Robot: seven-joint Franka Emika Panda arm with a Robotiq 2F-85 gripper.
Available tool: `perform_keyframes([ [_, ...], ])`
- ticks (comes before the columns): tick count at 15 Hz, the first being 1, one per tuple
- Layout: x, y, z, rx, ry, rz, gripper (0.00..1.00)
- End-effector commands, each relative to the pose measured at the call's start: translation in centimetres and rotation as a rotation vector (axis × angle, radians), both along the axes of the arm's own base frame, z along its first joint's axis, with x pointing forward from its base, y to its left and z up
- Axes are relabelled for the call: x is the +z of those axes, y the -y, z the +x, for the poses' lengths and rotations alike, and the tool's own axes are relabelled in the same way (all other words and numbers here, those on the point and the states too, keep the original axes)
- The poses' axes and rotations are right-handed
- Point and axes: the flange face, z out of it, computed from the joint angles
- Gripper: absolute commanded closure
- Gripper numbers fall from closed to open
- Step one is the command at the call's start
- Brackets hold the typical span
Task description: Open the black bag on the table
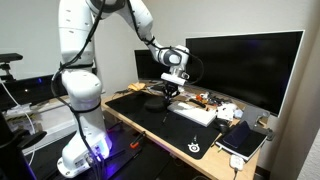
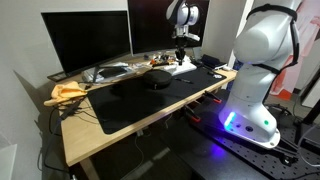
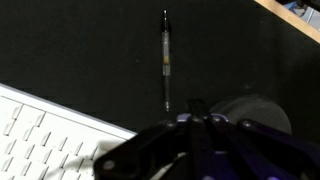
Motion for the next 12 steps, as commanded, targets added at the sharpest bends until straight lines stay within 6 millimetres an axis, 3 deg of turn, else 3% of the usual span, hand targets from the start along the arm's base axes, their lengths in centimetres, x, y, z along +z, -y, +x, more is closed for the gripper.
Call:
perform_keyframes([
  [1, -0.5, -0.1, 0.0, 0.011, 0.058, 0.012, 1.00],
  [12, -3.0, -1.5, -0.2, 0.061, 0.180, 0.085, 1.00],
])
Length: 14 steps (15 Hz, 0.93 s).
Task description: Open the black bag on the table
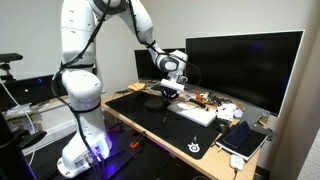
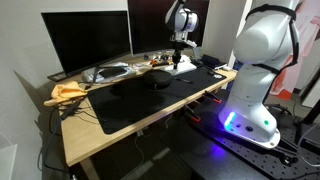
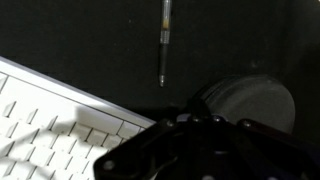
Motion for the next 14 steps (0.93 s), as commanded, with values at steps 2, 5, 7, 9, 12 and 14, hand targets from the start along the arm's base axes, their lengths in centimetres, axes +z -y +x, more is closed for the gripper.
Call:
perform_keyframes([
  [2, -0.8, -0.7, -0.4, 0.019, 0.025, 0.010, 1.00],
  [5, -1.5, -0.8, -0.3, 0.019, 0.019, 0.003, 1.00],
  [7, -1.9, -0.8, -0.1, 0.017, 0.012, 0.005, 1.00],
  [9, -2.4, -1.1, 0.1, 0.021, 0.006, 0.007, 1.00],
  [12, -2.8, -1.8, 0.2, 0.034, 0.001, 0.007, 1.00],
  [14, -3.2, -2.3, 0.5, 0.044, -0.001, 0.005, 1.00],
])
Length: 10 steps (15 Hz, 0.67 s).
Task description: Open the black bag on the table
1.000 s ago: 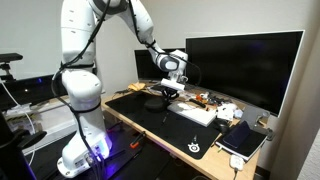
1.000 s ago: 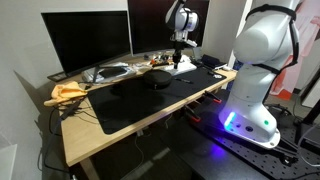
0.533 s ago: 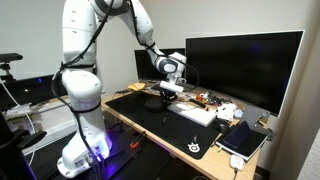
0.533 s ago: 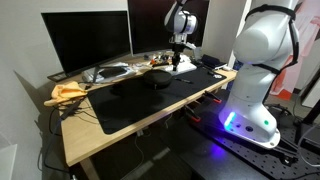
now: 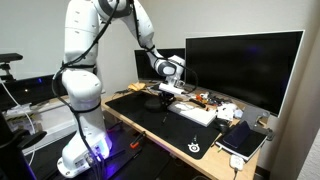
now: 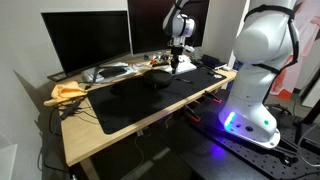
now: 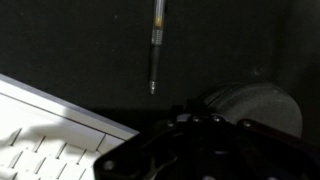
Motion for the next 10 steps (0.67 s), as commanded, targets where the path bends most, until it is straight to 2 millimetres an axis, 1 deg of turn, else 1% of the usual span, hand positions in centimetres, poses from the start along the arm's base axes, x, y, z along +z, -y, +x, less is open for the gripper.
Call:
perform_keyframes([
  [1, -0.38, -0.78, 0.53, 0.010, 0.022, -0.001, 1.00],
  [4, -0.66, -1.06, 0.82, 0.015, 0.025, 0.001, 1.00],
  [10, -0.90, -0.93, 1.04, 0.013, 0.028, 0.007, 1.00],
])
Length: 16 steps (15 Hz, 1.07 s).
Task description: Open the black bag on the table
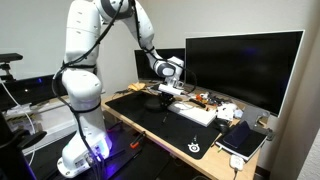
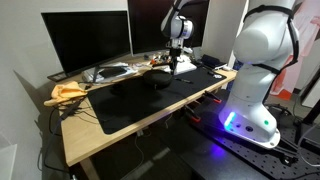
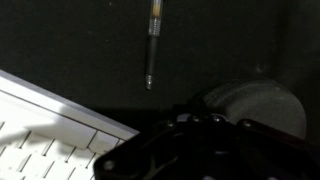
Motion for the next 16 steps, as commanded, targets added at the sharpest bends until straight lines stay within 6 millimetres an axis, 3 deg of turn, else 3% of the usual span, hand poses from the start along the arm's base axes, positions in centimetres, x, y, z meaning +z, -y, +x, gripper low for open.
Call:
perform_keyframes([
  [1, -0.1, 0.0, 0.5, -0.005, 0.026, 0.015, 1.00],
  [16, 1.0, -0.3, -0.5, 0.052, 0.086, 0.084, 1.00],
])
